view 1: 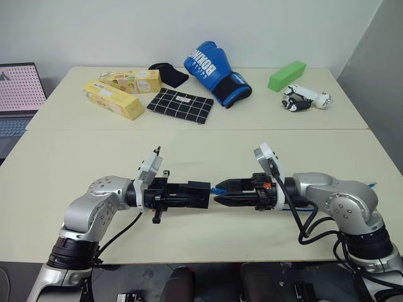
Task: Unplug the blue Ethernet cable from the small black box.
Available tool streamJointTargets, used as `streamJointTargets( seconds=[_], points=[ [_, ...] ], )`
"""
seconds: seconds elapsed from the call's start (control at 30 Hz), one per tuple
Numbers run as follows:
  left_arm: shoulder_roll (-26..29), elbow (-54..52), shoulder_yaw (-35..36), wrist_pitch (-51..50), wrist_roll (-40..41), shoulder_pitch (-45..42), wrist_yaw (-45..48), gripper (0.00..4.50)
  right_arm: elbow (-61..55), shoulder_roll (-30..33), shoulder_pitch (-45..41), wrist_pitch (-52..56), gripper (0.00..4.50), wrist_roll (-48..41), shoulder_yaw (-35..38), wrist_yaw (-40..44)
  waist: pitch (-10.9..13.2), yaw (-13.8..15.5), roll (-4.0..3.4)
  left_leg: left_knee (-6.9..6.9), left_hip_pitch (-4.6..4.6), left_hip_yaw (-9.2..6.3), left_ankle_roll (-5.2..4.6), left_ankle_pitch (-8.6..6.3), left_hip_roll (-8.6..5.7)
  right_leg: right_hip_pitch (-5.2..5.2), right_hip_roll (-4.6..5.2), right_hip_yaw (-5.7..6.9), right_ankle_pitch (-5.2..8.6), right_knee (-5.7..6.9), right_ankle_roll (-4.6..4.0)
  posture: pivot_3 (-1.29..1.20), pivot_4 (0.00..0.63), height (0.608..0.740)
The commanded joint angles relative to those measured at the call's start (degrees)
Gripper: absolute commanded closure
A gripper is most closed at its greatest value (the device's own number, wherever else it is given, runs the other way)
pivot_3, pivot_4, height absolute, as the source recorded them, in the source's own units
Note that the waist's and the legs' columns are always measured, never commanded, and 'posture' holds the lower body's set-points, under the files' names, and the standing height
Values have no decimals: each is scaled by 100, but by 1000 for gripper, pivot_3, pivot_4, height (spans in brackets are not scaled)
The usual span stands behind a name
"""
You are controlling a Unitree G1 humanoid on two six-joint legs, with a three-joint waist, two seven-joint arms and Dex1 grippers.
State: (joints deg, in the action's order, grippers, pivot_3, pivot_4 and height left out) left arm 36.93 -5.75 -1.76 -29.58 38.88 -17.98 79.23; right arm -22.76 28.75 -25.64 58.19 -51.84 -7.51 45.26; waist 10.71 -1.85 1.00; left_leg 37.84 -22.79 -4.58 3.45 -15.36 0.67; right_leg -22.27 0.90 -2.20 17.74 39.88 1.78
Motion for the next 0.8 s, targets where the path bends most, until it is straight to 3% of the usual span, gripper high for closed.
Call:
streamJointTargets(
  seconds=[0.03, 0.8],
  points=[
    [-45, -48, 150, 66, 104, -16, -18, 3706, -231, -107, 27, -198, 2363, 141, 22, -211, 0, 0, 0, 0, 0, 0, 0, 0, 0, 0, -1, 0, 0, 0, 0, 0, 150, 740],
    [-176, 131, 105, 205, 56, -73, -44, 3706, -205, -153, -17, -263, 2363, 175, -12, -192, 0, 0, 0, 0, -1, -1, 0, 0, 0, 0, -1, 0, 0, -1, 0, 0, 150, 740]
  ],
)
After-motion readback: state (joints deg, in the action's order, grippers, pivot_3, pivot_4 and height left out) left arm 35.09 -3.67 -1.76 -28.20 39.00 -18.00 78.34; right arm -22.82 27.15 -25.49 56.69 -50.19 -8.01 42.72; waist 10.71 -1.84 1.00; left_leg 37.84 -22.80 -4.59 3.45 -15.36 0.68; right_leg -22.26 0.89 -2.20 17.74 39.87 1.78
